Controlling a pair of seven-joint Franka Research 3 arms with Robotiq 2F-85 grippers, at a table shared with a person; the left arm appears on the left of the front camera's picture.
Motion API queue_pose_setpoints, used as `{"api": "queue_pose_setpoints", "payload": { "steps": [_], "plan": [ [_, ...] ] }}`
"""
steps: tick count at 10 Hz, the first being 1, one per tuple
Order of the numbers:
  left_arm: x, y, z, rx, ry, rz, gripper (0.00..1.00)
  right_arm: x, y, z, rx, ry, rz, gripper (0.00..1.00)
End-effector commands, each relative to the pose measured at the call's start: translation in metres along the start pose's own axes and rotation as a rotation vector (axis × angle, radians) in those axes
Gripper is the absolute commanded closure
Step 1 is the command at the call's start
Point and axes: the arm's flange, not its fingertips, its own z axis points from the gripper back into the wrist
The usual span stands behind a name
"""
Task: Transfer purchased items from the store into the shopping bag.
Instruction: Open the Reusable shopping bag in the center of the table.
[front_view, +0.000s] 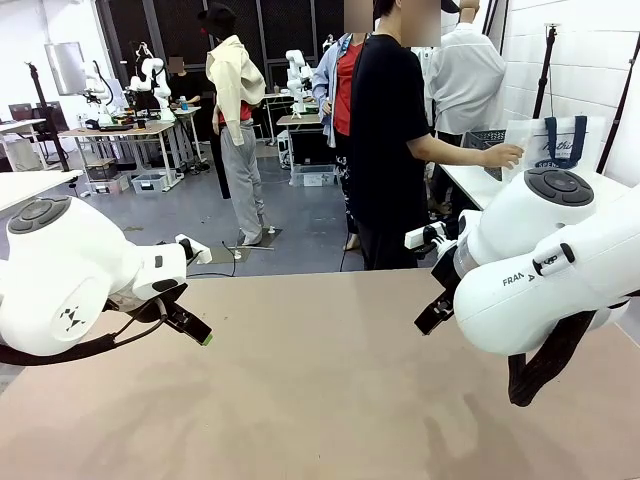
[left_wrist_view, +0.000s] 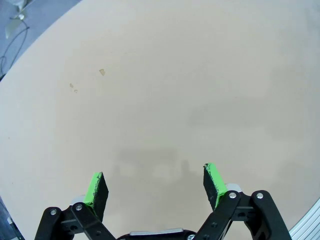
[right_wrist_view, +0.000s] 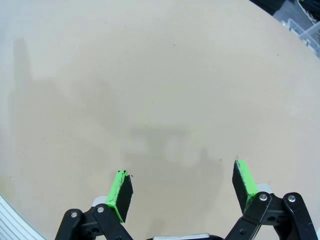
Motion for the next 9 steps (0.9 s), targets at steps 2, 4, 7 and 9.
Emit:
{"api": "queue_pose_setpoints", "payload": {
  "steps": [2, 4, 7, 9],
  "plan": [
    [-0.0004, 0.0014, 0.0, 0.0, 0.0, 0.004, 0.0, 0.0, -0.0001, 0.0, 0.0, 0.0, 0.0, 0.0],
    [-0.0004, 0.0014, 0.0, 0.0, 0.0, 0.004, 0.0, 0.0, -0.0001, 0.0, 0.0, 0.0, 0.0, 0.0],
    [-0.0004, 0.0014, 0.0, 0.0, 0.0, 0.004, 0.0, 0.0, -0.0001, 0.0, 0.0, 0.0, 0.0, 0.0],
    [-0.0004, 0.0014, 0.0, 0.0, 0.0, 0.004, 0.0, 0.0, -0.0001, 0.0, 0.0, 0.0, 0.0, 0.0]
  ]
}}
